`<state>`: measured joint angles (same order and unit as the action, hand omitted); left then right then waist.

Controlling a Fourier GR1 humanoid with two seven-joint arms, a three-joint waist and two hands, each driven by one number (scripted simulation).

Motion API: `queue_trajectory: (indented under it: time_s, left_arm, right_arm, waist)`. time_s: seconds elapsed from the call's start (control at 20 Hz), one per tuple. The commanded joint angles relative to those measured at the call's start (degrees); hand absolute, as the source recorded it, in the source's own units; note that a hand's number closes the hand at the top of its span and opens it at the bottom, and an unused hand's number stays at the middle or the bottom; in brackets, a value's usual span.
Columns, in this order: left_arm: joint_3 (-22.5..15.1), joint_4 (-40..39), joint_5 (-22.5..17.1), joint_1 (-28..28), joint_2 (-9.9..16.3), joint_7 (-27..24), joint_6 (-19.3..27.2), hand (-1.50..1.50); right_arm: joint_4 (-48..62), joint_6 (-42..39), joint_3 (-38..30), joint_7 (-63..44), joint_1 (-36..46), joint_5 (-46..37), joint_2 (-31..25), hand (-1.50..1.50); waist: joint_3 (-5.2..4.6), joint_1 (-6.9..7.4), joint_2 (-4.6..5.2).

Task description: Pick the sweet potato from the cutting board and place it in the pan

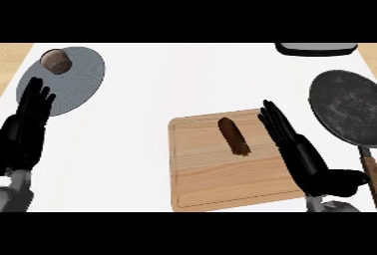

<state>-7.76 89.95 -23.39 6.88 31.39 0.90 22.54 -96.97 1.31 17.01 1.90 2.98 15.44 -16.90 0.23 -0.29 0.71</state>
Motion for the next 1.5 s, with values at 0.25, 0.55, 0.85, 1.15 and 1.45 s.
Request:
queue_trajectory:
  time_s: [0.25, 0.55, 0.85, 1.15, 1.45]
  left_arm:
    - [-5.7, -5.6, -3.5, -8.7, -11.9, 3.5, 1.6, 0.00]
    - [-5.4, -7.6, -4.8, -9.8, -13.5, 2.7, 0.9, 0.00]
    - [-6.3, -7.9, -3.5, -10.4, -15.6, 0.7, 1.6, 0.00]
    - [-5.6, -7.7, -4.3, -12.5, -14.6, -0.3, -2.1, 0.00]
    - [-7.6, -6.9, -1.9, -9.0, -16.5, 2.9, 1.3, 0.00]
  right_arm:
    - [3.0, 9.1, 5.9, -5.8, 9.1, -22.4, -3.0, 1.50]
    - [-2.6, 26.1, 15.1, 2.6, -0.1, -51.3, -6.5, -1.50]
    - [2.3, 40.3, 19.6, -5.9, -8.5, -76.4, -0.3, -1.50]
    - [0.6, 27.0, 18.1, -25.6, -4.3, -98.8, 12.4, -1.50]
    - [2.5, 4.3, 16.6, -39.7, 9.5, -101.8, 16.7, -1.50]
  waist:
    - [-0.50, 1.73, -0.46]
    - [-0.49, -2.39, -1.64]
    - [-0.40, -1.49, -1.16]
    - [-0.40, -0.07, -0.98]
    - [-0.35, 0.87, -0.78]
